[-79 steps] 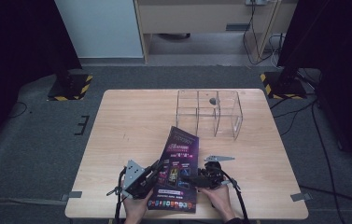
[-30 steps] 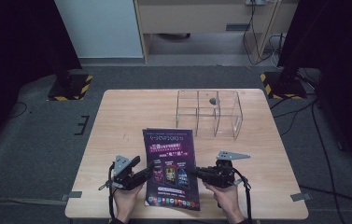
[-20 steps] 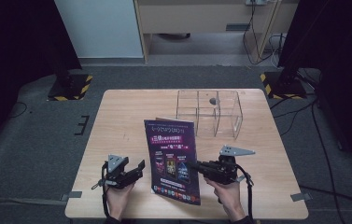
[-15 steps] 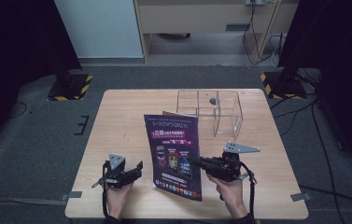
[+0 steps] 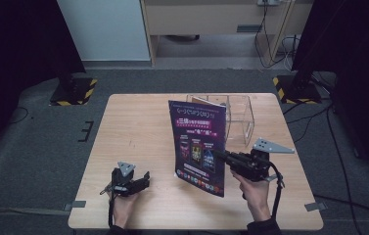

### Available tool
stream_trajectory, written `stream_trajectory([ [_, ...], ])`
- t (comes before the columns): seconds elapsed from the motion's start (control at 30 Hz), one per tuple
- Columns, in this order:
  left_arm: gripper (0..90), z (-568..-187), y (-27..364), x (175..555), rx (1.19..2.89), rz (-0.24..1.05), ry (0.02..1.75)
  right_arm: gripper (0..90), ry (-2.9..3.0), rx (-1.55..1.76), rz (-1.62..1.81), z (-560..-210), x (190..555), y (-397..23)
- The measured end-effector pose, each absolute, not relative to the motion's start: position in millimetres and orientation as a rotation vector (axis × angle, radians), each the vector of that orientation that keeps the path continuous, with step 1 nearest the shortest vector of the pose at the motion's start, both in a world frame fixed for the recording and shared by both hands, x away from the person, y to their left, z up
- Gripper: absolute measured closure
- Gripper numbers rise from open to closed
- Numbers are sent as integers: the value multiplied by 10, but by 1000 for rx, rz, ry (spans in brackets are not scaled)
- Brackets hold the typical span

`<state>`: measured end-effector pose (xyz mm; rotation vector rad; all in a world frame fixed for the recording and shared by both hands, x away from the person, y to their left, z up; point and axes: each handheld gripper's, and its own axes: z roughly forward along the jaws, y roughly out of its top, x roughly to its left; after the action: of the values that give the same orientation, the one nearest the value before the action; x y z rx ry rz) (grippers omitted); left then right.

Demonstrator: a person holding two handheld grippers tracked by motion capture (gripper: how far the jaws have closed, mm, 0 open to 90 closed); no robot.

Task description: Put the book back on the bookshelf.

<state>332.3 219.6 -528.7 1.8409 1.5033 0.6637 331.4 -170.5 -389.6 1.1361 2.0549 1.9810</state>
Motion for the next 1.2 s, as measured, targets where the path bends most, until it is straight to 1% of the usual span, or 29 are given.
stream_trajectory([
  [0.47,191,-5345,2165,3375,1898,690,1521,846,1917,1166,1948,-3639,3375,-2051],
  [0.67,165,-5349,2181,3389,1888,674,1541,846,1864,1187,1936,-3578,3397,-2198],
  [1.2,147,-5351,2175,3396,1890,672,1544,846,1758,1263,1874,-3499,3485,-2545],
])
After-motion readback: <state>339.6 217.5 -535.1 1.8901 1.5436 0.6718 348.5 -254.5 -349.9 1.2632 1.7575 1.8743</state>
